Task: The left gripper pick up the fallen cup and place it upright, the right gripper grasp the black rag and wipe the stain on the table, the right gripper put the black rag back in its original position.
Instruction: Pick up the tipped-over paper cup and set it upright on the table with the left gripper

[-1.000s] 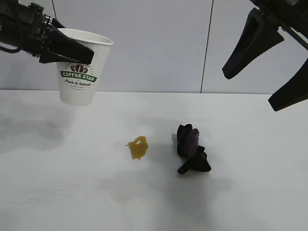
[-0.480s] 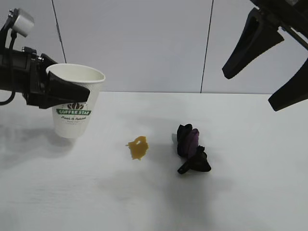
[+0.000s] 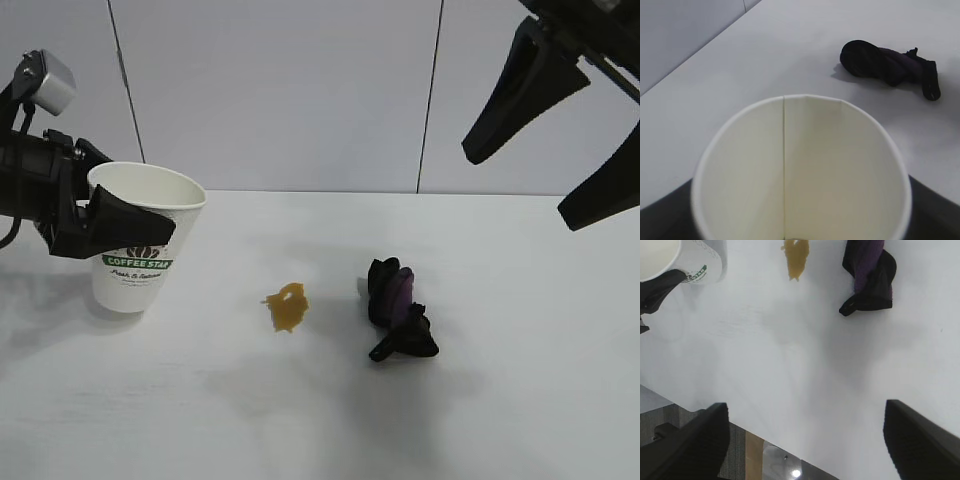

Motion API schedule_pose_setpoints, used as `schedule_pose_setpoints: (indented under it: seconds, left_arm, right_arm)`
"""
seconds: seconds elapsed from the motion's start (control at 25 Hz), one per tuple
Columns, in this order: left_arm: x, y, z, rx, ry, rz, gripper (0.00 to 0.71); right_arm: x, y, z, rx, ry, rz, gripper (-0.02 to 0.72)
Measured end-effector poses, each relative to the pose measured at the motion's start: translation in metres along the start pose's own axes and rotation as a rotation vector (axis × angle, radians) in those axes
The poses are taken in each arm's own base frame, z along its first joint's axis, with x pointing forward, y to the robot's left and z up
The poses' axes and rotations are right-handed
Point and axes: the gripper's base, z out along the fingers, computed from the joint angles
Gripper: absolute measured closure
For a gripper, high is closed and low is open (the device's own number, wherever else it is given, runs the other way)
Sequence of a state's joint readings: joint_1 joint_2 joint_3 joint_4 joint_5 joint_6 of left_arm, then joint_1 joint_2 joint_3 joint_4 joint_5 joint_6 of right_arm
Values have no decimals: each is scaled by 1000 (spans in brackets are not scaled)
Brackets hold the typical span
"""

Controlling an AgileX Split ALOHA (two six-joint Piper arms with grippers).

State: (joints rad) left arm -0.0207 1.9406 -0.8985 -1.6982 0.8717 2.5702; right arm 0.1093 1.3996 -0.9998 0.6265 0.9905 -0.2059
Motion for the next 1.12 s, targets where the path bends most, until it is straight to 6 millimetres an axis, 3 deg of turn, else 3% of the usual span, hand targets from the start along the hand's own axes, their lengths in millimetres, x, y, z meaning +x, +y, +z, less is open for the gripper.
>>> schedule_pose_setpoints:
  seconds: [0.16,0.48,0.76,1.12]
  left_arm:
    - [15,-3,10,43,-2,-47,179]
    - [15,-5,11,61,-28,-57,177]
    - [15,-5,11,62,-29,-57,67]
    - [18,-3,11,44,1,-57,50]
  right_arm:
    - [0,0,0,0,0,0,126]
    - [0,0,0,0,0,0,126]
    - [0,0,0,0,0,0,126]
    - [0,0,0,1,0,-1,126]
